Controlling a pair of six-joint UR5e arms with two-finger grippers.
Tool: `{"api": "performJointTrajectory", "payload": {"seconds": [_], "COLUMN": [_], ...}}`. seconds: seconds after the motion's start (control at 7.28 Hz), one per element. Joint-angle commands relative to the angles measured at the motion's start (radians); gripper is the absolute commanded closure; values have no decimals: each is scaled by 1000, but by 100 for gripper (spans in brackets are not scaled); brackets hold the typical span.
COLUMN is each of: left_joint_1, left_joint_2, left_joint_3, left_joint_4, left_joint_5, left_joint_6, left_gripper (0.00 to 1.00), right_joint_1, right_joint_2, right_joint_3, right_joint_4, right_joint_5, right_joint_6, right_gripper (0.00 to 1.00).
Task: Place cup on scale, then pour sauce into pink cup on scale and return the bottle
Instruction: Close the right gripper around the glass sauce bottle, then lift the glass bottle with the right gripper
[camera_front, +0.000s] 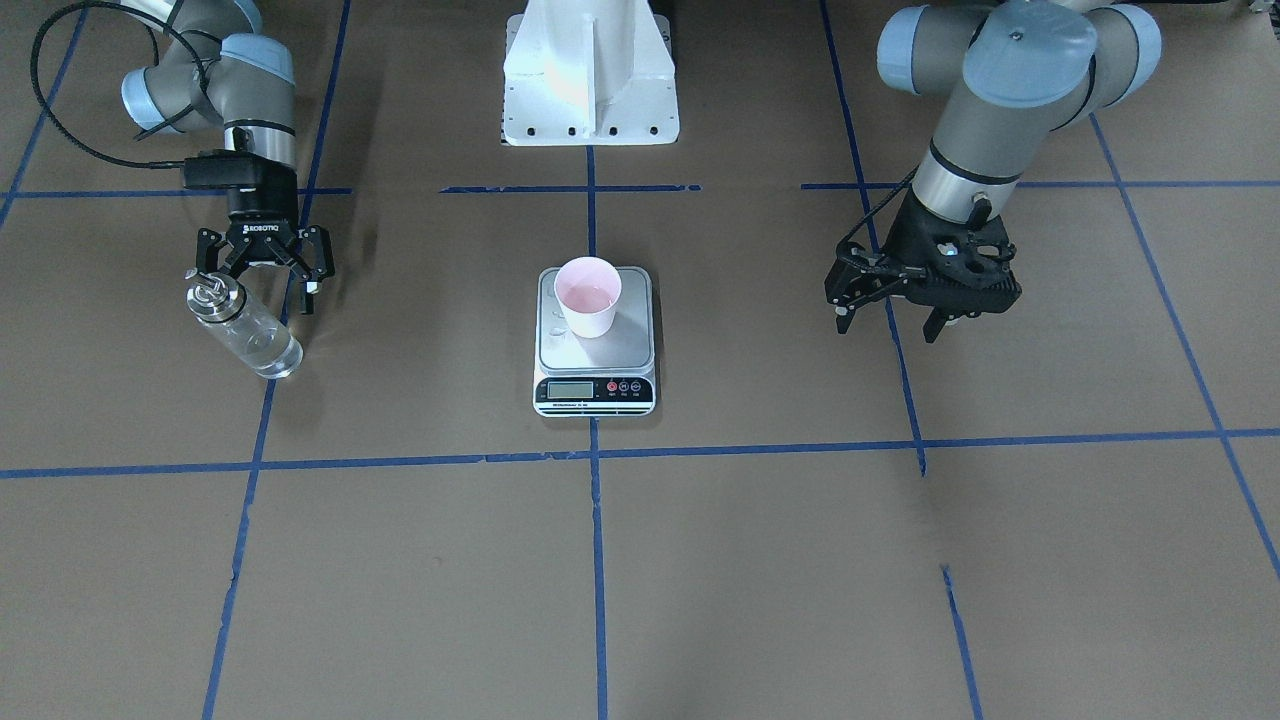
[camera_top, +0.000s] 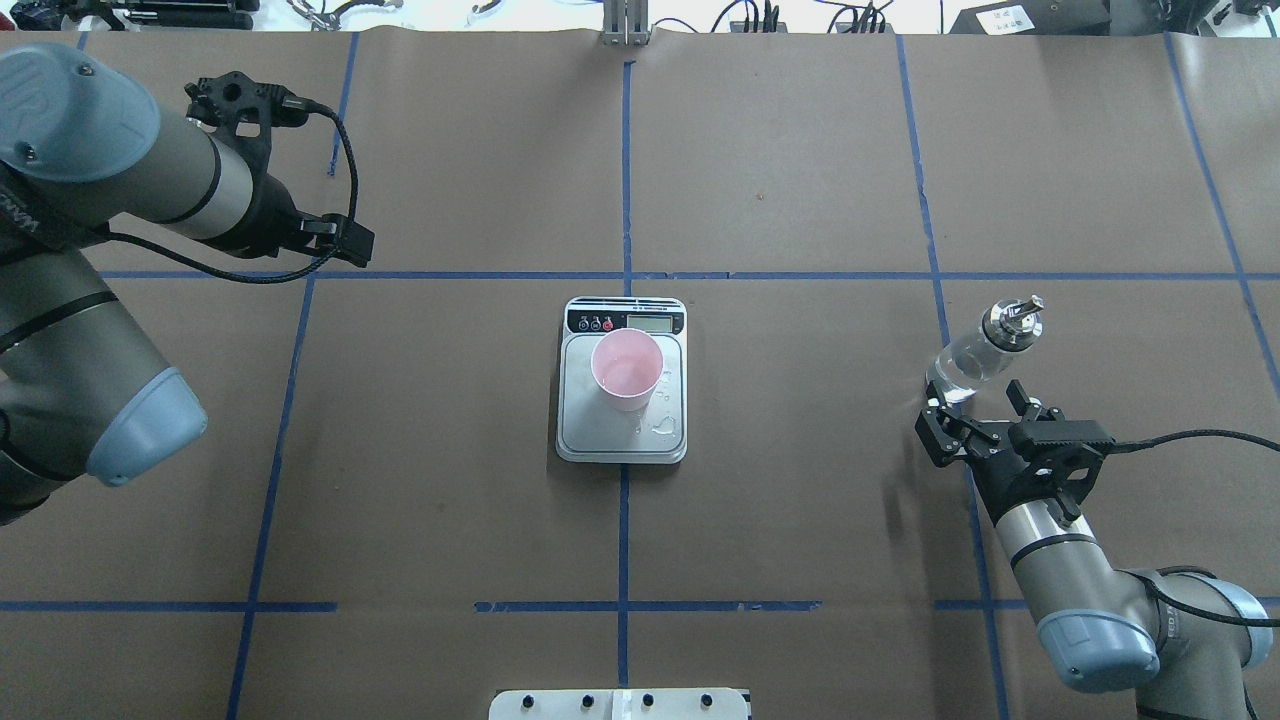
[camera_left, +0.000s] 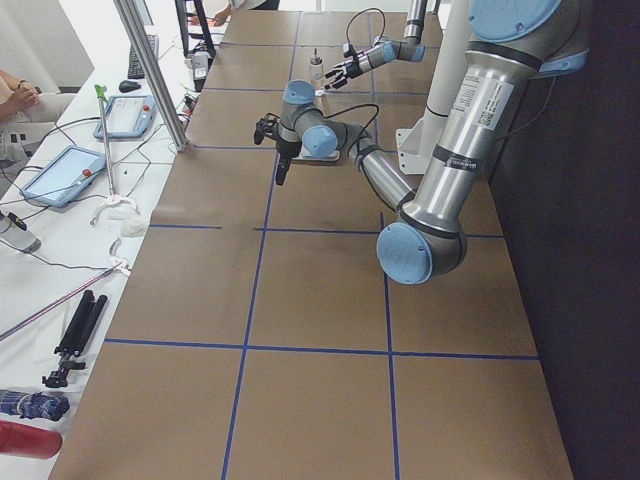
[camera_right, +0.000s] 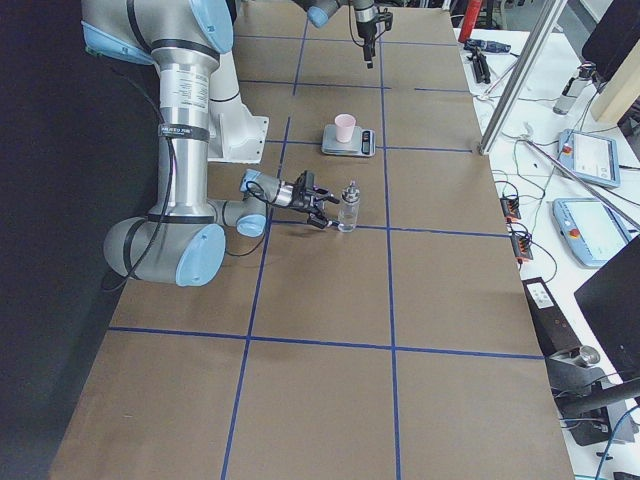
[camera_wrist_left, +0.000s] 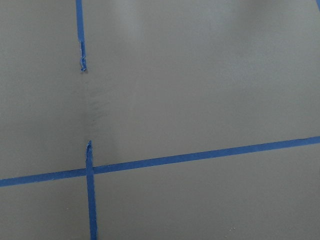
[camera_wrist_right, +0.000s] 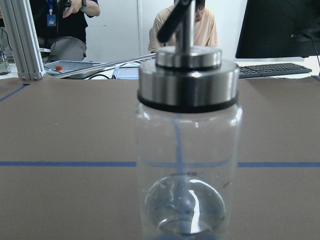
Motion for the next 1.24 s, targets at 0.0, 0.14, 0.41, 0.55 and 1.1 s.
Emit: {"api": "performJointTrajectory", "payload": {"seconds": [0.0, 0.14, 0.41, 0.55, 1.1], "left_joint_1": [-1, -1, -1, -1, -1], "left_joint_2": [0, 0, 0, -2, -2], "left_joint_3": [-4, -4, -2, -4, -4], "left_joint_4": [0, 0, 0, 0, 0], "left_joint_5": [0, 0, 2, 2, 3], "left_joint_6": [-2, -2, -3, -3, -3], "left_gripper": [0, 0, 0, 0, 0], "right_joint_1": [1, 1, 8, 27, 64], "right_joint_2": [0, 7, 6, 7, 32], "right_joint_3": [-4, -5, -7, -28, -91], "right_joint_4": [2, 2, 1, 7, 59], "right_joint_5": [-5, -5, -5, -4, 4], "right_joint_6": [-7, -7, -9, -6, -32], "right_gripper": [0, 0, 0, 0, 0]}}
